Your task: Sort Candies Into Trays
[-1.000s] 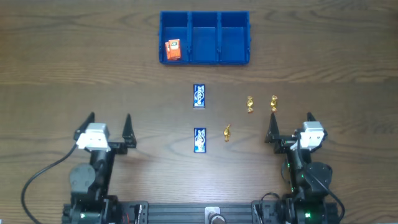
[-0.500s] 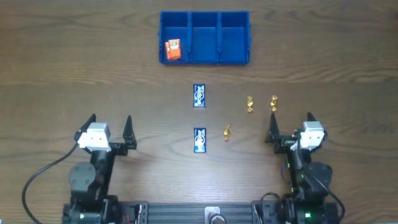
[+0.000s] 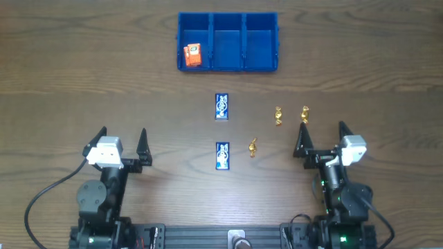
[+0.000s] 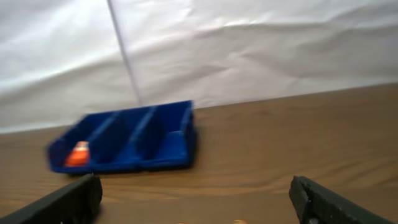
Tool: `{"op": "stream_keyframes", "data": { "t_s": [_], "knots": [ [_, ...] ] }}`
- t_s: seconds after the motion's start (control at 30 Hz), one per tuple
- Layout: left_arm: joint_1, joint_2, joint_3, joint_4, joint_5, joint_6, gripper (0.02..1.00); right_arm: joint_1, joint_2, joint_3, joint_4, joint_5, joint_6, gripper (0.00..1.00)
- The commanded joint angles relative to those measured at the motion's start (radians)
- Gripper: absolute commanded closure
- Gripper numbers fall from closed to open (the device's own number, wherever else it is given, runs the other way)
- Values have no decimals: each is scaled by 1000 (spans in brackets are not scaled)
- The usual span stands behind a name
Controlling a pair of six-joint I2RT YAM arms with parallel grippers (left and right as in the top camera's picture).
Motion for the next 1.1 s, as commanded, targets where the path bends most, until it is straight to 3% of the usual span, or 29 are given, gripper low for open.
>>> {"op": "stream_keyframes", "data": {
  "t_s": [0.03,0.13,0.33,0.5,0.67,0.83,1.1],
  "knots": [
    [7,-3,-14,-43,17,17,20,0,200,283,-168,-282,63,3],
    [7,-3,-14,-43,17,17,23,0,369,513,-359,-428,35,3],
    [7,-3,-14,-43,17,17,20,1,703,945,-784,-615,43,3],
    [7,-3,-14,-43,17,18,20,48,922,1136,-1051,-625,40,3],
    [7,-3,-14,-43,17,18,20,241,1118,1183,-1103,-490,80,3],
    [7,-3,-14,-43,17,17,20,492,1328,1183,-1086,-226,256,3],
    [7,-3,-14,-43,17,17,20,662,1598,1183,-994,-5,441,3]
  ]
}}
